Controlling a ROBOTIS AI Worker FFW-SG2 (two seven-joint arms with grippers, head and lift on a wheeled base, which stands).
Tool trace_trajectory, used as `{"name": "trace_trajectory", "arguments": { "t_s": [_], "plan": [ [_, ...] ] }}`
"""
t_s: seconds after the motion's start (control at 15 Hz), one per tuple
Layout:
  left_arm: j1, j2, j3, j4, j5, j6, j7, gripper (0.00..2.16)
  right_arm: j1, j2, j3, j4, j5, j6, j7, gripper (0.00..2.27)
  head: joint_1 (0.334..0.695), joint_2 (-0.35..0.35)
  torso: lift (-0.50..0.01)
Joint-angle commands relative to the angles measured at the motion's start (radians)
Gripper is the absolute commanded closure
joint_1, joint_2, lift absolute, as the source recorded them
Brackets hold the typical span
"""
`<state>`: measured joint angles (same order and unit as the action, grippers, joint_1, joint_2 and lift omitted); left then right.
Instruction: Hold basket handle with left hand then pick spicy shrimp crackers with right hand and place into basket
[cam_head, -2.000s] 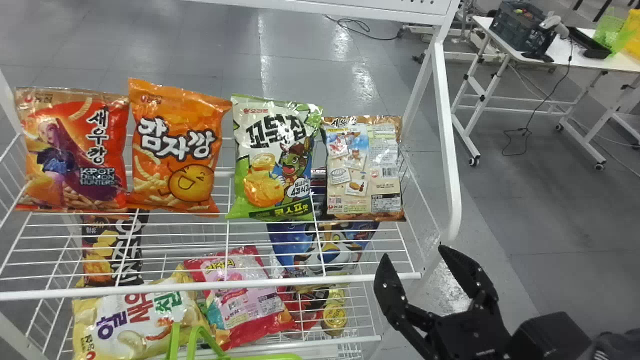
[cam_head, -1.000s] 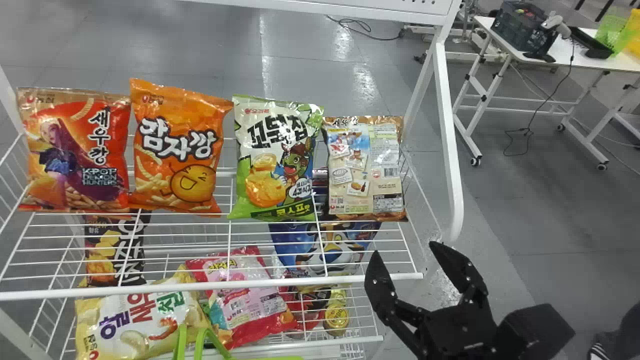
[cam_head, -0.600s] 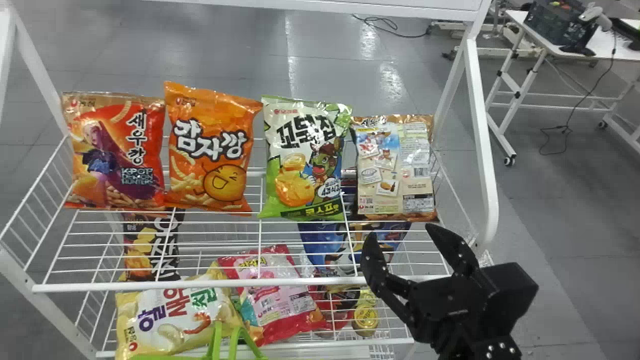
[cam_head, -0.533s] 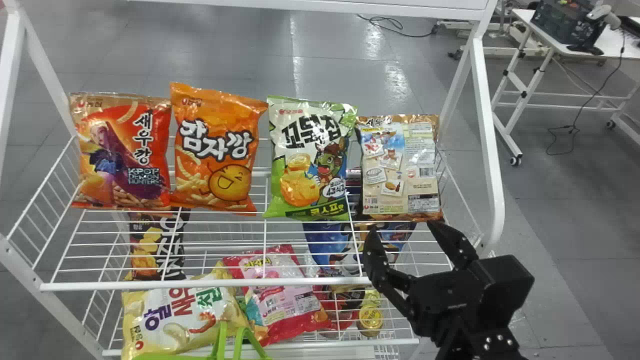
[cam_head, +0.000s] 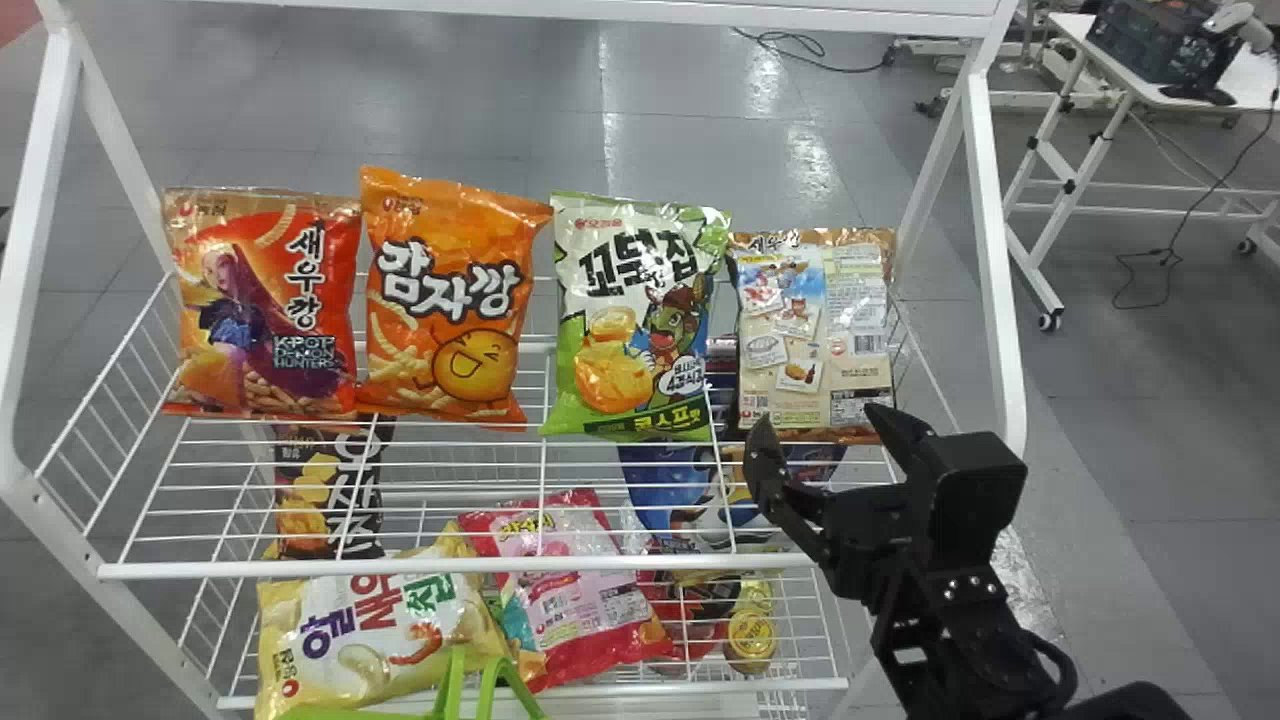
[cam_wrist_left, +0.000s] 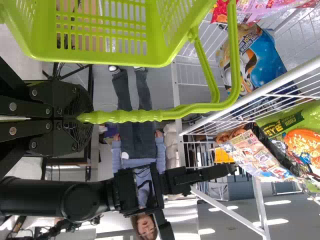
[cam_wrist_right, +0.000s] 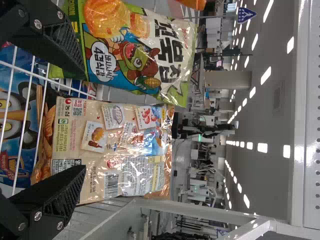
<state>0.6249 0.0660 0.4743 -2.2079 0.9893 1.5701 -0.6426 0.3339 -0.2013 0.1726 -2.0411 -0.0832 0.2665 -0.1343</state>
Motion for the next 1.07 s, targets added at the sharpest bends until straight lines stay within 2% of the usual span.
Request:
{"name": "trace_trajectory", "arguments": {
  "t_s": [0.0, 0.33, 1.0],
  "plan": [
    [-0.001, 0.0, 0.0, 0.002, -0.003, 0.001, 0.0, 1.9, -0.038, 0.005, -0.005, 0.036, -0.009, 0.003, 0.002, 0.15, 0.695, -0.111, -0.037],
    [-0.001, 0.005, 0.001, 0.01, -0.004, 0.001, -0.002, 1.9, -0.147, 0.03, -0.001, 0.133, -0.006, 0.003, 0.002, 0.15, 0.695, -0.114, -0.037],
    [-0.01, 0.008, 0.001, 0.031, -0.011, 0.001, -0.003, 1.9, -0.279, 0.034, -0.004, 0.243, -0.001, 0.034, 0.001, 0.15, 0.695, -0.11, -0.037]
  ]
}}
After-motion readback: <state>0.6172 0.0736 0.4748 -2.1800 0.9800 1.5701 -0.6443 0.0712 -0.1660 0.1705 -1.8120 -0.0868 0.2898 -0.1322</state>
